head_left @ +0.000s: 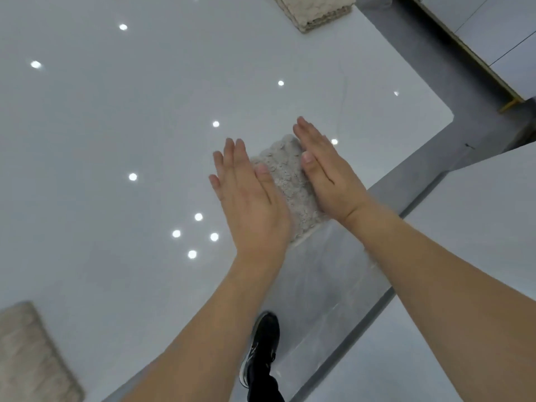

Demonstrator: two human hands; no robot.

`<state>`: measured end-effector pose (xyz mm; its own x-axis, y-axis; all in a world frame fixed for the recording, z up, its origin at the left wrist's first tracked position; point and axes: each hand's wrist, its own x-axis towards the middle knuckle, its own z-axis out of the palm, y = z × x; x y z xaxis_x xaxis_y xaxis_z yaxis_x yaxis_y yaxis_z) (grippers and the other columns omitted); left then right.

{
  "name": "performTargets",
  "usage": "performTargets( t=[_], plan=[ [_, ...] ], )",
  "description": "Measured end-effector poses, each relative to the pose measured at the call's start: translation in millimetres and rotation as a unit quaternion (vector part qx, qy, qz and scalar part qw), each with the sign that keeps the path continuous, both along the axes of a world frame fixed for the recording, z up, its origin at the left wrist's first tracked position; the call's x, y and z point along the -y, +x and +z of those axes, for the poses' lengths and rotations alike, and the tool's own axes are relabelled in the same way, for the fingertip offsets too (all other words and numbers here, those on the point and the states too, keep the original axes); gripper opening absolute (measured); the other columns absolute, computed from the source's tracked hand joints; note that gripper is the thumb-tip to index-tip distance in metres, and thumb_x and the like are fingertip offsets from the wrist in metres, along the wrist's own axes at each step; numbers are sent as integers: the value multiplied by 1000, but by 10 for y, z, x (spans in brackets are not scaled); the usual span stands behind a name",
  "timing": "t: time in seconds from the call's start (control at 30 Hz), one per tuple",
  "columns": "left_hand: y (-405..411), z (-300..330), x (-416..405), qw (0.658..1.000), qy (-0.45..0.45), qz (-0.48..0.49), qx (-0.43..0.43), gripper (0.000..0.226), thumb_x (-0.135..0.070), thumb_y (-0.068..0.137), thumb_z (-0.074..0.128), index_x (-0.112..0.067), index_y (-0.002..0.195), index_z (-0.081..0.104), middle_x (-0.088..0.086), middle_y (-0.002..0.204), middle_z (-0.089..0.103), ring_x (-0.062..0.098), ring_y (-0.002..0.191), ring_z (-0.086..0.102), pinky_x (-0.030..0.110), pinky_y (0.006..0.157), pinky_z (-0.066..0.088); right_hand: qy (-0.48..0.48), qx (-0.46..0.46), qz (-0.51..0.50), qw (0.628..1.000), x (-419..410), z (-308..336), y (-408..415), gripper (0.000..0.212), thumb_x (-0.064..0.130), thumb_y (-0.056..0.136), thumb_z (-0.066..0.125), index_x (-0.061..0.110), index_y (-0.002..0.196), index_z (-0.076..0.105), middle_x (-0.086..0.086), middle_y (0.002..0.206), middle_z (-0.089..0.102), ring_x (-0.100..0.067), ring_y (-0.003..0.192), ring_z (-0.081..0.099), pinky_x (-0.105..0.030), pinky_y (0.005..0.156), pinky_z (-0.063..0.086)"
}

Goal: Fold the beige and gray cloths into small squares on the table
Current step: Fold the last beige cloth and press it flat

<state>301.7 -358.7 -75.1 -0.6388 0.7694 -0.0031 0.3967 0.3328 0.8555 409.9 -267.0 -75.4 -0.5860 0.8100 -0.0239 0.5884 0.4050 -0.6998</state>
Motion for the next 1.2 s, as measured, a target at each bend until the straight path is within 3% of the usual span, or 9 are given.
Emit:
performTargets(
  t=[0.2,0.4,0.6,0.7,0.8,0.97,1.2],
  plan=[
    [149,-286,53,991,-90,21,-97,56,-33,104,17,-6,153,20,6,162,17,20,150,2,40,122,-2,21,79,73,994,-62,-210,-20,56,38,102,17,14,152,21,1,161,14,-11,148,6,-24,119,-5],
    [34,-381,95,948,-188,-60,-249,69,-46,103,18,0,153,11,15,162,7,30,150,0,47,121,2,91,193,84,973,-92,-257,34,59,41,101,12,16,154,8,2,162,7,-14,149,1,-39,121,-4],
    [-160,-335,260,931,-227,-68,-279,68,-46,103,13,-1,154,8,15,162,9,27,150,3,47,121,0,108,261,37,959,-124,-286,244,61,45,99,4,22,155,7,7,162,1,-12,148,-7,-40,120,-8],
    [-200,-194,131,941,-206,-70,-260,66,-43,102,14,-1,153,10,16,161,11,28,150,2,44,121,-6,78,231,-5,970,-131,-240,378,60,43,100,10,17,154,13,2,162,5,-14,149,-3,-34,120,-7],
    [-147,-43,-206,941,-135,-156,-270,62,-39,103,21,-2,153,12,13,162,11,26,150,0,39,121,-7,69,189,-83,976,-140,-138,536,56,34,103,20,11,153,15,-4,162,7,-17,149,0,-32,120,-5],
    [166,122,-794,855,-80,-357,-367,63,-41,101,15,-5,154,13,11,162,11,24,150,3,36,121,-5,40,184,-214,959,-139,24,1011,56,26,103,28,8,153,12,-7,162,3,-18,149,-2,-34,121,-2],
    [885,354,-1498,791,-32,-461,-401,60,-38,104,20,-6,154,13,9,163,10,25,150,3,35,121,-5,38,178,-319,930,-343,224,1659,55,22,102,32,5,151,17,-11,160,12,-24,148,6,-37,121,5]
  ],
)
